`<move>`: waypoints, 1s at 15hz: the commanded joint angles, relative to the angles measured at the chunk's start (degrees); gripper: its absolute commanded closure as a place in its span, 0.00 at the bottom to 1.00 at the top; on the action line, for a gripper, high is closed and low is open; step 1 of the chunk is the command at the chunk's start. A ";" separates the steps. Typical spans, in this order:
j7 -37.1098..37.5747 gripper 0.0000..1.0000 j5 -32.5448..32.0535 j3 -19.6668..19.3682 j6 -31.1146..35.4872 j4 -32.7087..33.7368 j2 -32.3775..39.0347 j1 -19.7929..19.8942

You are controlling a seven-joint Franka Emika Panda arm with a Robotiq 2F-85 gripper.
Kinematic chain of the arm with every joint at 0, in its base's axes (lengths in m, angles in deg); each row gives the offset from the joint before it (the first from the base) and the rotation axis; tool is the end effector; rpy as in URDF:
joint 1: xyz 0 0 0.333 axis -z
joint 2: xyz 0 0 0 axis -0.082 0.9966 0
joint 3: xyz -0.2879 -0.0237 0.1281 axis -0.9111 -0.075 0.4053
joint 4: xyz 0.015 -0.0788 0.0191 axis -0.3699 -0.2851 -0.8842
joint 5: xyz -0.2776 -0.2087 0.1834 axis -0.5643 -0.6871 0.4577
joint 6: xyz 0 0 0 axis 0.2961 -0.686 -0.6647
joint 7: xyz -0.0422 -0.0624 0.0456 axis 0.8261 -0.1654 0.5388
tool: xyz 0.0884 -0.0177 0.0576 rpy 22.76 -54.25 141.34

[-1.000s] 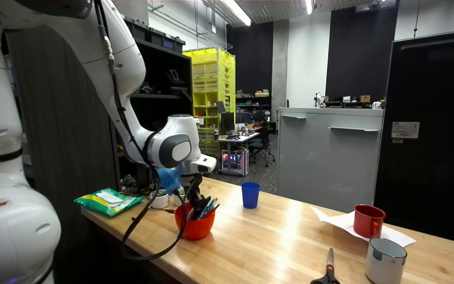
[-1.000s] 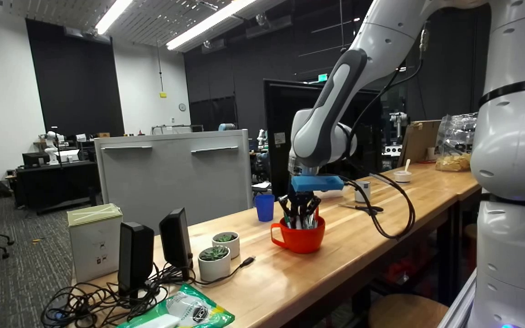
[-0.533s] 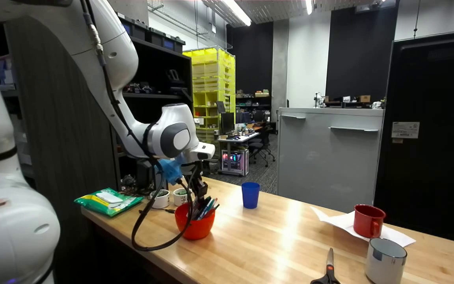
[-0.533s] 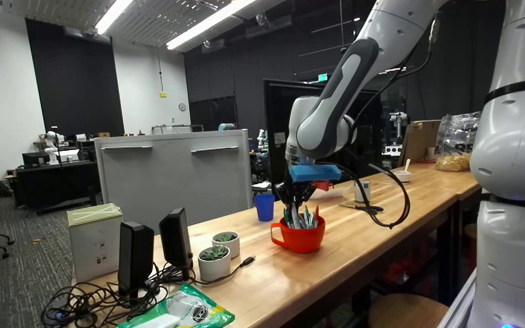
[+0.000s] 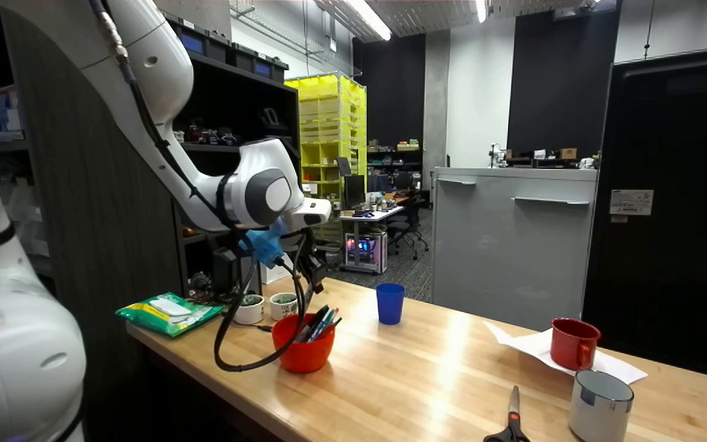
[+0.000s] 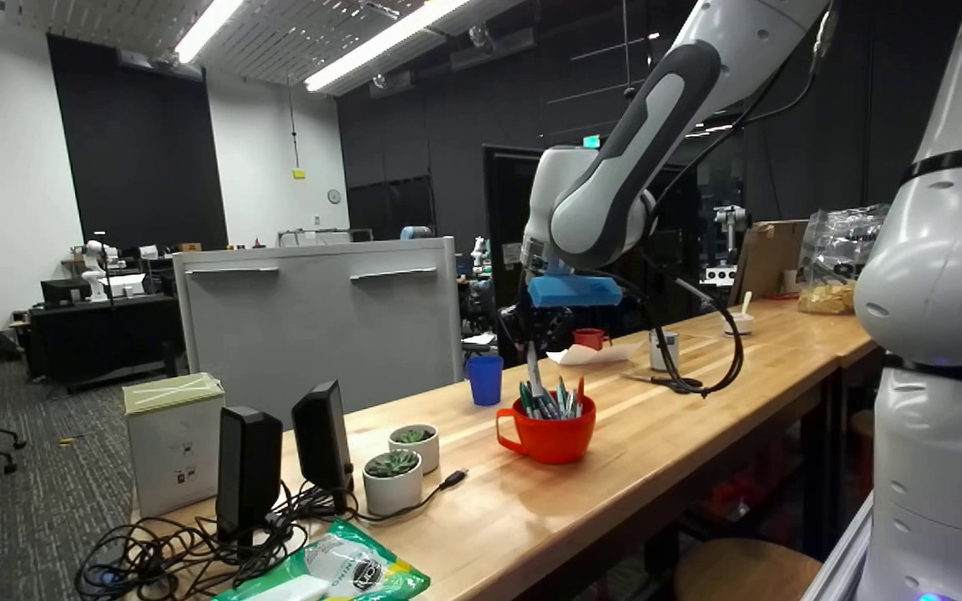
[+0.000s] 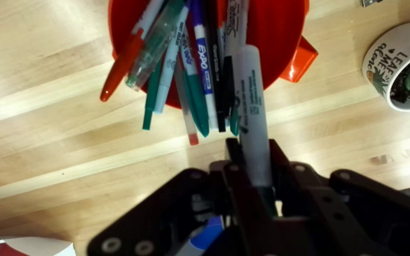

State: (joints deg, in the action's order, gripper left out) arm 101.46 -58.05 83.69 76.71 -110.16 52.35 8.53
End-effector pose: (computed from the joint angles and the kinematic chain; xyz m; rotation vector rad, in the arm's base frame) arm 0.4446 0.0434 0.3646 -3.0207 0.5310 -0.6426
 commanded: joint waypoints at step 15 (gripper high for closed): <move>12.14 0.95 -14.45 9.98 -1.06 -3.90 -15.44 12.59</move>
State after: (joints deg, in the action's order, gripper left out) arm 110.91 -69.53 91.91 76.62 -111.61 42.01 18.48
